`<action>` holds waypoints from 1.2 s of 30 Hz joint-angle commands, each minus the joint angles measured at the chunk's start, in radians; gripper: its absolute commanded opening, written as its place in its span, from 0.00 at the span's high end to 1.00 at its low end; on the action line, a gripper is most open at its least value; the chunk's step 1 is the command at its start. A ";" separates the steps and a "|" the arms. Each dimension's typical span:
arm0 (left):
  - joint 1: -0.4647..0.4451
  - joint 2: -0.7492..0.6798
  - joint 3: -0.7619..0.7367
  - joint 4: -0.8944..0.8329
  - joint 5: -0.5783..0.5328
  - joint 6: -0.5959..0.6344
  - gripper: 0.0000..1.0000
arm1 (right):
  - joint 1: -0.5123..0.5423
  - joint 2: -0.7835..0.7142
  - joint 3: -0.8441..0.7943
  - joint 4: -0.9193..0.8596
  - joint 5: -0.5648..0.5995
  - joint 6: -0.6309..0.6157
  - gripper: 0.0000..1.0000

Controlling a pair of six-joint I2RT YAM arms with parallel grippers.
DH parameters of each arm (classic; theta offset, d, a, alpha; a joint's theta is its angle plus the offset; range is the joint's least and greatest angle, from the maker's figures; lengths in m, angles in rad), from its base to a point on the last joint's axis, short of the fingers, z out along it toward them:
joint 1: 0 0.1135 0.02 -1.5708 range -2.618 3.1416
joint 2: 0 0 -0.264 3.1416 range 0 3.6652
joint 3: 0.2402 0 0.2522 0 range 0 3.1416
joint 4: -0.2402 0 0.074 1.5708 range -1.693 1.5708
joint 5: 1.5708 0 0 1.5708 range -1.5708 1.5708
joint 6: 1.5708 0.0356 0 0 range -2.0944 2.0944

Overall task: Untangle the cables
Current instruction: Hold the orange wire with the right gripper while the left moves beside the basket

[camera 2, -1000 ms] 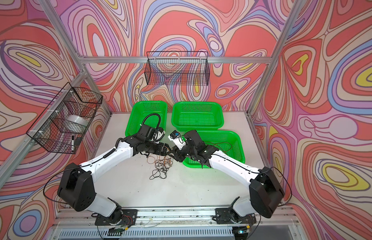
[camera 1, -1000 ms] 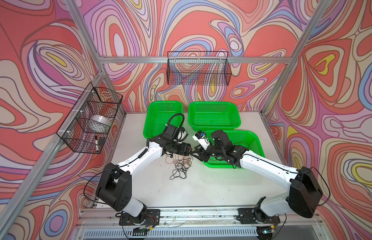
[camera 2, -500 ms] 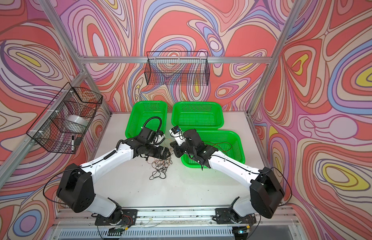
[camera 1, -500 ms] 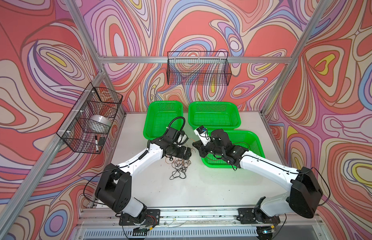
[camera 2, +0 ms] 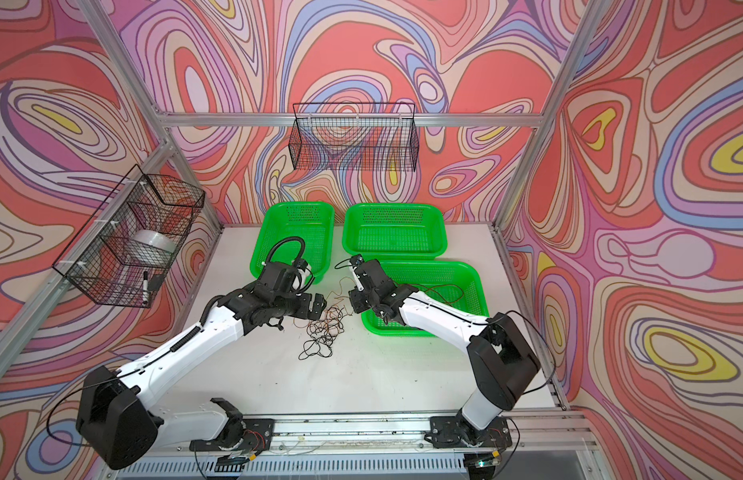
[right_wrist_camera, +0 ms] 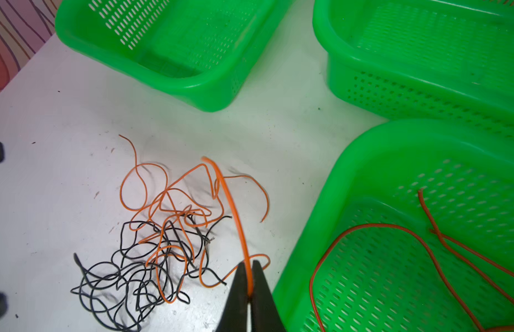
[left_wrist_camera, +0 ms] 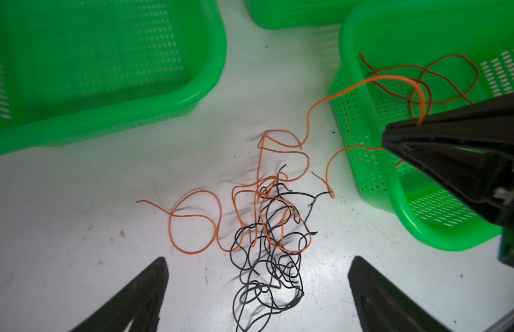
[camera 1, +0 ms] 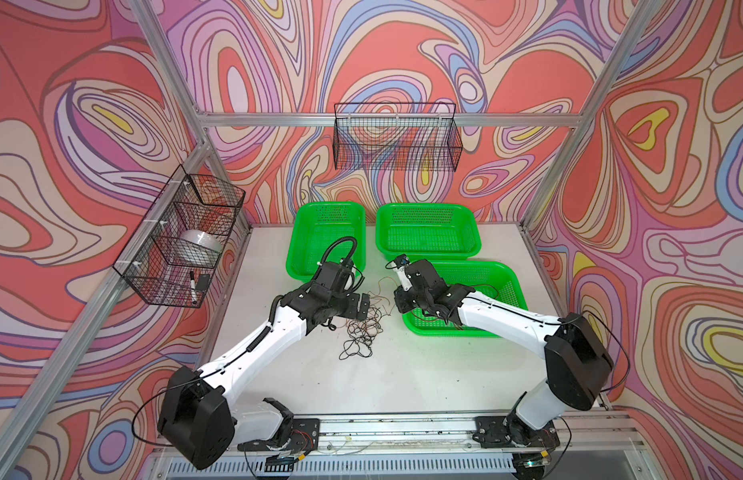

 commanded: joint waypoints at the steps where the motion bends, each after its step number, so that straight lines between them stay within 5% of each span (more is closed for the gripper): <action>1: 0.039 -0.010 -0.057 -0.003 -0.122 -0.122 0.00 | -0.001 -0.014 0.025 -0.011 0.000 -0.031 0.73; 4: 0.080 0.009 -0.083 -0.002 -0.139 -0.202 0.00 | -0.001 -0.034 0.036 -0.016 -0.020 -0.070 0.57; 7: 0.092 0.038 -0.109 0.041 -0.171 -0.255 0.03 | 0.000 -0.050 0.052 -0.039 0.011 -0.101 0.52; 23: 0.122 0.321 -0.110 0.325 -0.292 -0.408 0.31 | 0.000 -0.143 0.041 -0.040 0.012 -0.131 0.51; 30: 0.123 0.417 -0.077 0.374 -0.332 -0.419 0.49 | 0.000 -0.142 0.036 -0.070 0.058 -0.113 0.53; 36: 0.125 0.457 -0.079 0.423 -0.349 -0.393 0.55 | 0.000 -0.148 0.028 -0.070 0.061 -0.110 0.54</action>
